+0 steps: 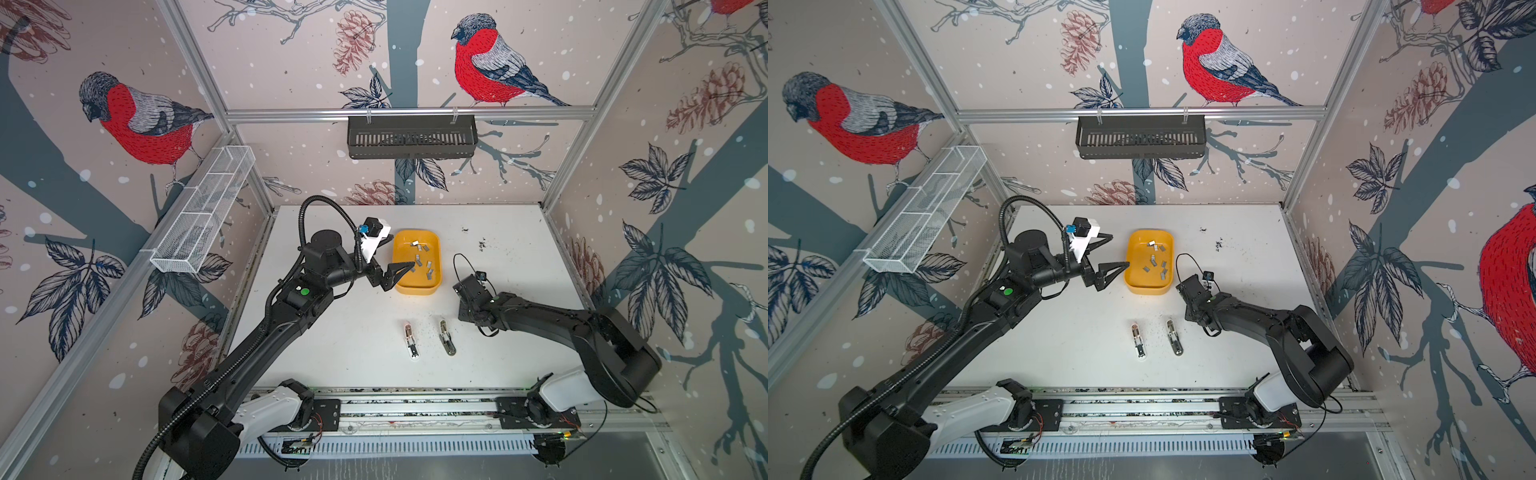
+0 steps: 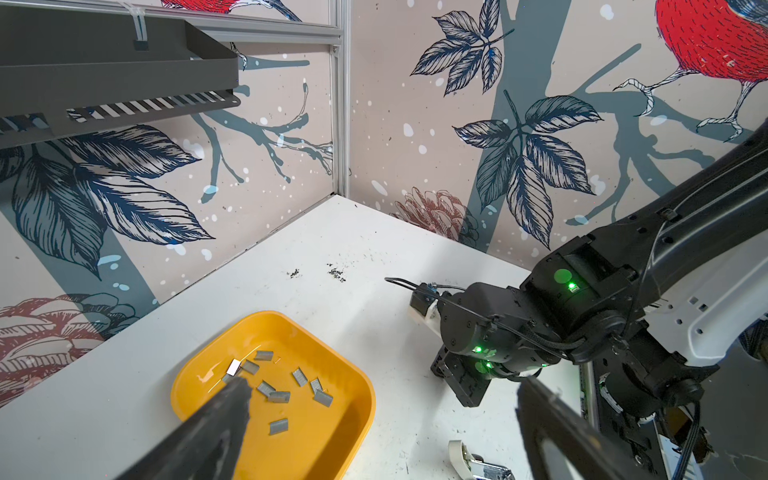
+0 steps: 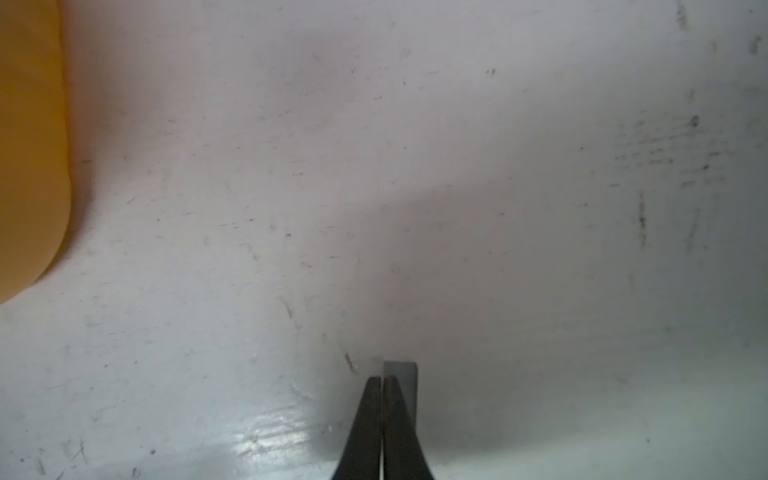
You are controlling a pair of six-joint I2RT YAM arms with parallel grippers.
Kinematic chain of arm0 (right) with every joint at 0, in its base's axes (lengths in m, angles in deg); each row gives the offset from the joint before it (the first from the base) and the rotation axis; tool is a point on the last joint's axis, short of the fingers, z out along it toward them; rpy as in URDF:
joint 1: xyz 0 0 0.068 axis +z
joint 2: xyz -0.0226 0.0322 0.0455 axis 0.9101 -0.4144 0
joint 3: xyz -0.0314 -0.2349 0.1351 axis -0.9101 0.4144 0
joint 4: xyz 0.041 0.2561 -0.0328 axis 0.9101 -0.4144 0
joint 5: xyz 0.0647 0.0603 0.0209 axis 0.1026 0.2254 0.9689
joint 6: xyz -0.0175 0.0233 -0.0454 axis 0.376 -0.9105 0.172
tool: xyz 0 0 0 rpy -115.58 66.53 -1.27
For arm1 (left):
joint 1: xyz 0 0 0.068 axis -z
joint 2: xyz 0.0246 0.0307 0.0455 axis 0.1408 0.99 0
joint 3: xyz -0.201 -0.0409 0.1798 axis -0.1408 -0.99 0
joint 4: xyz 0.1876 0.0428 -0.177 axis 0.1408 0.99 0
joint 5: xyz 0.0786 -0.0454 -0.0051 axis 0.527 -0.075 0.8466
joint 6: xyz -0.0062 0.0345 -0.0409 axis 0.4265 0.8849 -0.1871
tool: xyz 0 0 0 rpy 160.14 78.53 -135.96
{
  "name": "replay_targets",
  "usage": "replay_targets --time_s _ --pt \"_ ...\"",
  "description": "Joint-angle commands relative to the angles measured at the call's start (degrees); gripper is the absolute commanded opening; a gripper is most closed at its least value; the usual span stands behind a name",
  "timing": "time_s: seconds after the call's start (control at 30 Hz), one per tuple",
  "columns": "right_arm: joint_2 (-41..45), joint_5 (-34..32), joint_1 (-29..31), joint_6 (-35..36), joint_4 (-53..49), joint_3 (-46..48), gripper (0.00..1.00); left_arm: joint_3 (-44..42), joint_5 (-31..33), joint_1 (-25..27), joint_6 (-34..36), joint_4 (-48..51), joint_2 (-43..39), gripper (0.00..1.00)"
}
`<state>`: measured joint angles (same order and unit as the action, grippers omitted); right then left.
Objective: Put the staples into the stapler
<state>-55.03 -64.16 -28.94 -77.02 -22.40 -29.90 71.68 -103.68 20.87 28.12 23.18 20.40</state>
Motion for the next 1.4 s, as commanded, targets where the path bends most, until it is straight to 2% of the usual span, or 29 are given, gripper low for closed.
replay_targets --time_s 0.0,0.2,0.37,0.63,1.03,1.37 --pt "-0.7 0.9 -0.5 -0.7 2.0 -0.7 0.08 0.5 0.7 0.0 0.9 -1.3 -0.3 0.99" --pt "-0.9 1.5 -0.7 -0.6 2.7 -1.7 0.10 0.6 0.7 0.0 0.9 -1.3 -0.2 0.99" --pt "3.5 1.8 -0.7 -0.1 2.3 0.4 0.14 0.5 0.6 0.1 0.9 -1.3 -0.3 0.99" --pt "8.0 3.6 -2.7 0.3 0.1 4.1 0.15 0.6 0.5 0.3 0.9 -1.2 -0.2 0.99" --pt "6.5 7.6 -4.5 2.2 2.3 5.8 0.13 0.5 0.8 0.5 1.1 -1.0 -0.1 0.99" --pt "5.4 8.0 -4.5 2.1 3.9 5.9 0.13 0.6 0.9 0.7 1.1 -1.0 0.0 0.99"
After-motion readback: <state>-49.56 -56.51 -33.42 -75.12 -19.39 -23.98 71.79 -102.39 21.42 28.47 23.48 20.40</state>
